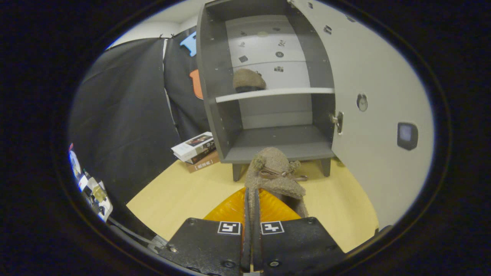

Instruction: Open the shoe cabinet door, grab the shoes and put them into the shoe cabinet, then close the shoe cabinet door.

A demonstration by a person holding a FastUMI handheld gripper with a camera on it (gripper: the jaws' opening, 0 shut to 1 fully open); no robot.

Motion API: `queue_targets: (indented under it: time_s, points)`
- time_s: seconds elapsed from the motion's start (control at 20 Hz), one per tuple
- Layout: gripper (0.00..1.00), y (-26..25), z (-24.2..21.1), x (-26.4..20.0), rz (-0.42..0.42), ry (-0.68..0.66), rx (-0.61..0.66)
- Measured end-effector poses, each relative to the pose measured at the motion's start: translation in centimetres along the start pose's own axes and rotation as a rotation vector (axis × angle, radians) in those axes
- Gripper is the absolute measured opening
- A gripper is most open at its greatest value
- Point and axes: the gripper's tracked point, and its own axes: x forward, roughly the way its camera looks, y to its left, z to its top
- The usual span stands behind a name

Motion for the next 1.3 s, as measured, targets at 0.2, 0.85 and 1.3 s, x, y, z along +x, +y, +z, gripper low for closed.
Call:
queue_targets:
  time_s: [0.2,0.85,1.3]
  points:
    - [0.06,0.8,5.9,-2.2,0.005,-0.072,-0.046]
    - [0.06,-0.8,25.4,-5.2,-0.119,-0.302,-0.178]
    - [0.06,-4.0,34.1,7.1,-0.191,-0.297,-0.239]
